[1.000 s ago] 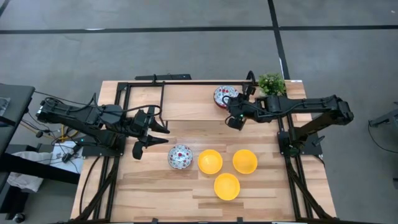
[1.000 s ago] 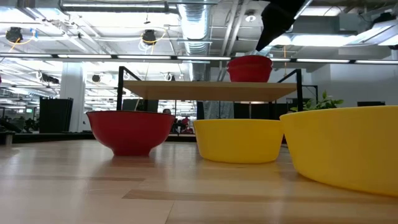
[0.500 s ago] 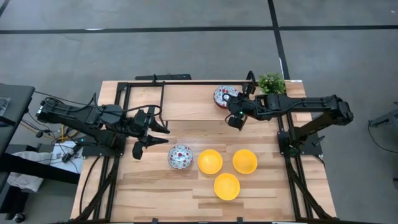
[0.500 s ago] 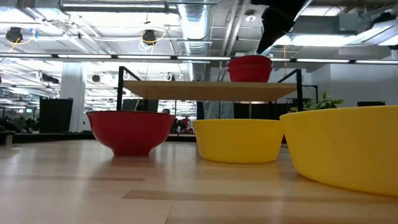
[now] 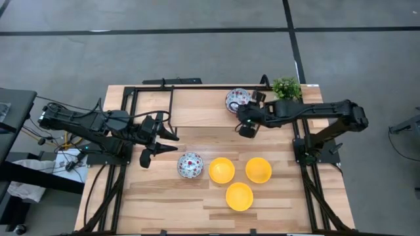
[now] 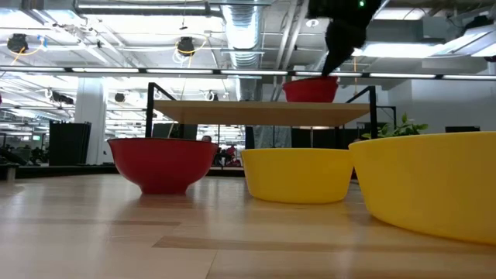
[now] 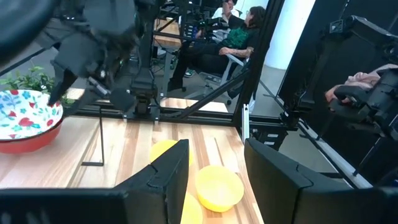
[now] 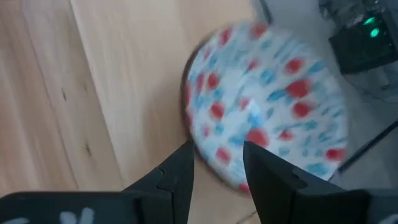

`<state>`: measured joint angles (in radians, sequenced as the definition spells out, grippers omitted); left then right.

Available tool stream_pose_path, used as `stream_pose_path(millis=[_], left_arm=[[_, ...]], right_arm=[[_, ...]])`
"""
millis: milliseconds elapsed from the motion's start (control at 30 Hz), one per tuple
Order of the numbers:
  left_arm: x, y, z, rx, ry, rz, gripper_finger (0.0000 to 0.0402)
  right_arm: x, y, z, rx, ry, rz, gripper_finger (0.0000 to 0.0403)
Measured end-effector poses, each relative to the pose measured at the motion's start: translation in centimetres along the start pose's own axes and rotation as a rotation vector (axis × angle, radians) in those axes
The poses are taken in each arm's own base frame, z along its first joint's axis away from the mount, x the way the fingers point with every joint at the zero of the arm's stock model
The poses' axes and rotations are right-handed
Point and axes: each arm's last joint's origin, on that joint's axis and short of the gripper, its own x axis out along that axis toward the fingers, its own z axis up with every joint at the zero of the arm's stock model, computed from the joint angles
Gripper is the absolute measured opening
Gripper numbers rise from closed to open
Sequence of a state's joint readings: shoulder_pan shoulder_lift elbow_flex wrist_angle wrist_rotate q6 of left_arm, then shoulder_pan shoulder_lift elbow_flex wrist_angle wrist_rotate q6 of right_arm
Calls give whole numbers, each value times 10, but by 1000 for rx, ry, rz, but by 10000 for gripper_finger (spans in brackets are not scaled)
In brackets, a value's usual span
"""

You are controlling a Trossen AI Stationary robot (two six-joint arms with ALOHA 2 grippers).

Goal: Pick & Place Mini bowls
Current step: Stack the bottom red patterned bowl on top of the red patterned bowl on the shelf

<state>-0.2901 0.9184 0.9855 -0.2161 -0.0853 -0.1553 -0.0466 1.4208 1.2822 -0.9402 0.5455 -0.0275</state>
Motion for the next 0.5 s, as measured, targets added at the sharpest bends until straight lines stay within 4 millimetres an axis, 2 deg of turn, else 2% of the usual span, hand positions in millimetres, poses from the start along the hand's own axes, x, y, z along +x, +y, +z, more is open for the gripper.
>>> stream_pose_path(millis=[200,500], left_arm=[[0,0,0,-2,-1,0,154],[0,0,0,-2,-1,0,154]], right_arm=[[1,0,3,-16,-15,-34,129],[-25,-18,21,21,-121,-75,129]])
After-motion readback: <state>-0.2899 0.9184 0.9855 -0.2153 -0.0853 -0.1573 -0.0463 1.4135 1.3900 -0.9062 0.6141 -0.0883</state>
